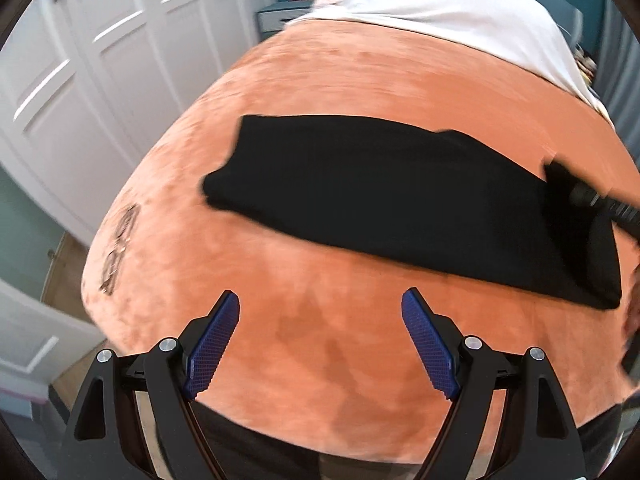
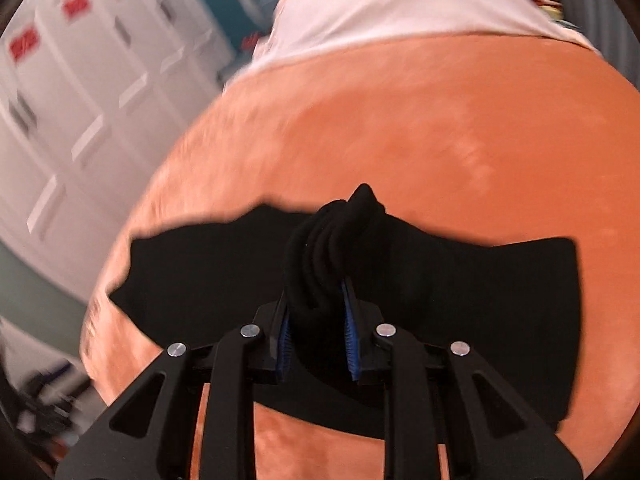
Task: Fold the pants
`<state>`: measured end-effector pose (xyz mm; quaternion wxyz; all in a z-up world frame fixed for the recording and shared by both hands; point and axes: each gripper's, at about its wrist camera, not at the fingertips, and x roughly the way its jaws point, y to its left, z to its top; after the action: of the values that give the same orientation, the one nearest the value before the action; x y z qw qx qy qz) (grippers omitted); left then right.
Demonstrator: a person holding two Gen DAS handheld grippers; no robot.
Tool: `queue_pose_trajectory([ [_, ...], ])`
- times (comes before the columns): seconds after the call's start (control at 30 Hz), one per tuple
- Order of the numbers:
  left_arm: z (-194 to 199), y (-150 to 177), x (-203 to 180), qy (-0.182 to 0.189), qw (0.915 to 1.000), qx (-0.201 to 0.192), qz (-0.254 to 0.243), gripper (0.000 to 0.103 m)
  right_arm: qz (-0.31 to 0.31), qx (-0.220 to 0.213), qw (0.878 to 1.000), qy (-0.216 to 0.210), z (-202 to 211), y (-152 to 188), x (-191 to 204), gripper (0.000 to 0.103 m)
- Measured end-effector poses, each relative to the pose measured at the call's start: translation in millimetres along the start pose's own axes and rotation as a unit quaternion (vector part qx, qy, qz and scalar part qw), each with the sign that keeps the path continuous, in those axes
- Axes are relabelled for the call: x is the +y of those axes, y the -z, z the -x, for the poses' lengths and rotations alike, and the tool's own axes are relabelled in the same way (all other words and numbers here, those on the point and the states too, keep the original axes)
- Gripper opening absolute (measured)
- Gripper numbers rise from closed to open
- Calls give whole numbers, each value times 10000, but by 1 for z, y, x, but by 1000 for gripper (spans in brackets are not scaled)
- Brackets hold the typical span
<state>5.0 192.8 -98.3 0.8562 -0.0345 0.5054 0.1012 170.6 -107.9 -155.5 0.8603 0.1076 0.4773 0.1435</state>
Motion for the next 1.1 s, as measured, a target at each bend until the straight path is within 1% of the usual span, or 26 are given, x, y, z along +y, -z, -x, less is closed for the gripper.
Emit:
queue_pose_trajectory([
  [0.07, -2, 0, 16, -18, 9999, -1, 122, 81, 162, 271, 9995, 94, -26, 15, 17, 21],
  [0.1, -3, 0, 25, -27, 9998, 2, 179, 81, 213, 443, 9986, 174, -42, 23, 19, 21],
  [0.17, -7, 0, 36, -43, 9996, 4, 263, 81, 236, 699, 9967, 331, -60, 38, 23, 22],
  [0.2, -10, 0, 41, -25, 9996, 9, 286, 81, 269, 678, 9966, 391, -65, 44, 25, 22],
  [0.23, -13, -1, 44, -17, 9995, 15, 305, 81, 301, 584, 9970, 417, -63, 47, 25, 23],
  [0.3, -19, -3, 48, 39, 9995, 48, 313, 81, 257, 613, 9969, 423, -56, 47, 26, 30],
  [0.33, -22, -5, 48, 73, 9995, 37, 313, 81, 197, 648, 9969, 398, -49, 47, 28, 39],
  [0.37, -24, -7, 47, 108, 9995, 22, 310, 81, 158, 637, 9971, 375, -43, 47, 28, 43],
  [0.43, -27, -9, 43, 195, 9993, 17, 309, 81, 99, 320, 9988, 351, -20, 48, 35, 43],
  [0.47, -29, -11, 41, 241, 9992, 26, 319, 81, 227, 222, 9983, 487, -12, 49, 40, 48],
  [0.5, -31, -12, 39, 287, 9990, 48, 328, 81, 388, 296, 9970, 596, -13, 48, 43, 51],
  [0.6, -33, -15, 30, 454, 9982, 128, 360, 81, 963, 610, 9886, 985, -34, 52, 56, 50],
  [0.7, -30, -14, 26, 540, 9979, 123, 328, 81, 914, 765, 9879, 992, -49, 57, 58, 50],
  [0.77, -33, -12, 27, 499, 9982, 146, 313, 81, 1061, 857, 9833, 1201, -63, 60, 60, 49],
  [0.8, -35, -12, 29, 489, 9981, 178, 333, 81, 1225, 870, 9787, 1401, -70, 61, 64, 45],
  [0.83, -38, -13, 32, 489, 9979, 215, 379, 81, 1311, 847, 9752, 1571, -73, 60, 68, 32],
  [0.87, -41, -13, 36, 508, 9975, 245, 437, 81, 1341, 820, 9729, 1695, -72, 55, 76, 23],
  [0.93, -49, -19, 46, 546, 9963, 257, 618, 81, 1142, 629, 9791, 1559, -60, 47, 84, 21],
  [1.0, -58, -29, 59, 625, 9940, 174, 886, 81, 1002, 428, 9859, 1273, -48, 40, 90, 21],
  [1.03, -67, -35, 66, 668, 9919, 176, 1067, 81, 986, 484, 9872, 1154, -53, 39, 91, 22],
  [1.07, -77, -42, 72, 698, 9895, 242, 1246, 81, 980, 684, 9871, 1063, -65, 42, 90, 32],
  [1.1, -94, -51, 80, 817, 9849, 423, 1470, 81, 903, 1056, 9853, 997, -84, 46, 85, 35],
])
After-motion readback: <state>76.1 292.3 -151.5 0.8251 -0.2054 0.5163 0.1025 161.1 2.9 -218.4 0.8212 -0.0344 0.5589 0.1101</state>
